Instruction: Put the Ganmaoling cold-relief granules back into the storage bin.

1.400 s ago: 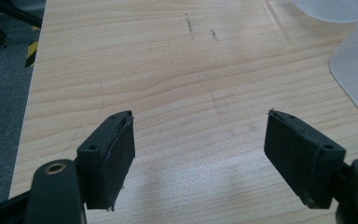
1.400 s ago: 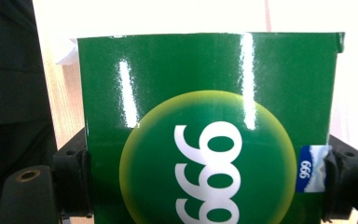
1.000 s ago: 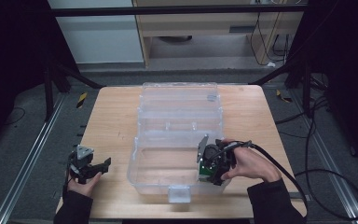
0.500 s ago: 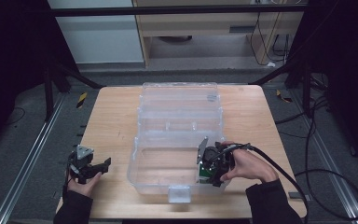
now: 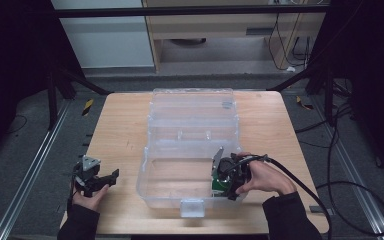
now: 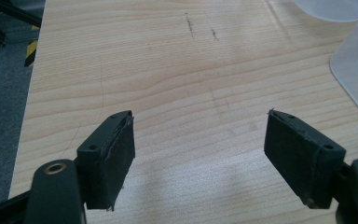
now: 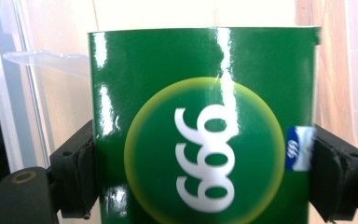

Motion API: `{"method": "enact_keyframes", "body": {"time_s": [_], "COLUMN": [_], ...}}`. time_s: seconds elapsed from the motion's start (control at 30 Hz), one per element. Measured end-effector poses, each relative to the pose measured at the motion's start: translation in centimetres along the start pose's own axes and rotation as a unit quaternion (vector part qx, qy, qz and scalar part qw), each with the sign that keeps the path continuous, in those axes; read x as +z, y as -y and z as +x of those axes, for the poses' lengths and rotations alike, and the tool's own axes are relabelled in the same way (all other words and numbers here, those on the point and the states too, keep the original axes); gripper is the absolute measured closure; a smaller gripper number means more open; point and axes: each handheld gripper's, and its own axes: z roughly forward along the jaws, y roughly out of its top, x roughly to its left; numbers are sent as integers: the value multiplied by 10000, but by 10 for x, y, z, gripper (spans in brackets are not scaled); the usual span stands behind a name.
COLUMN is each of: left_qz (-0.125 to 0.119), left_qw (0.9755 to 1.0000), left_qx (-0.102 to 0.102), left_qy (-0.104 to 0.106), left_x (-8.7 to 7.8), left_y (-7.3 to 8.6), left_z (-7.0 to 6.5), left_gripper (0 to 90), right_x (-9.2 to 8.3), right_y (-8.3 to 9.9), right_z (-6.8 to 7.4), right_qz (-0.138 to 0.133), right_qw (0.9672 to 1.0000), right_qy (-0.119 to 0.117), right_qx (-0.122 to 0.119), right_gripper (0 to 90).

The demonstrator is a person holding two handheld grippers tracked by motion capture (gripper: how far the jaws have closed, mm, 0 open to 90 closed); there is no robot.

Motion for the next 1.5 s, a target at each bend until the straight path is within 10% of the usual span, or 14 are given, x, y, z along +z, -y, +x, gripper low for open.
{"method": "enact_keyframes", "body": {"time_s": [0.37,0.6,0.97,1.17,1.2,1.3,1.4,1.47,1.5], "left_qz": [1,-9,4,13,13,12,9,11,16], "left_qw": [10000,10000,10000,10000,10000,10000,10000,10000,10000], "left_qx": [7,2,9,11,8,7,24,27,21], "left_qy": [-1,-8,-17,-13,-6,0,19,22,26], "left_x": [0,-1,-1,-1,-1,-1,-1,-1,-1], "left_y": [0,0,0,0,0,0,0,0,0], "left_z": [-1,-1,-2,-2,-2,-2,-2,-2,-2], "left_gripper": [237,237,237,238,240,246,254,259,262], "right_x": [-29,-64,-69,-59,-54,-49,-36,-32,-24], "right_y": [10,32,94,119,126,132,145,148,156], "right_z": [3,6,12,10,8,5,-1,-2,-5], "right_qz": [-505,-1214,-1855,-2146,-2226,-2194,-2244,-2240,-2246], "right_qw": [9983,9885,9588,9355,9268,9212,9060,9029,8944], "right_qy": [117,620,1315,1594,1711,1775,1941,1946,2063], "right_qx": [251,654,1703,2308,2495,2678,3018,3110,3272], "right_gripper": [119,76,42,37,36,32,33,30,31]}}
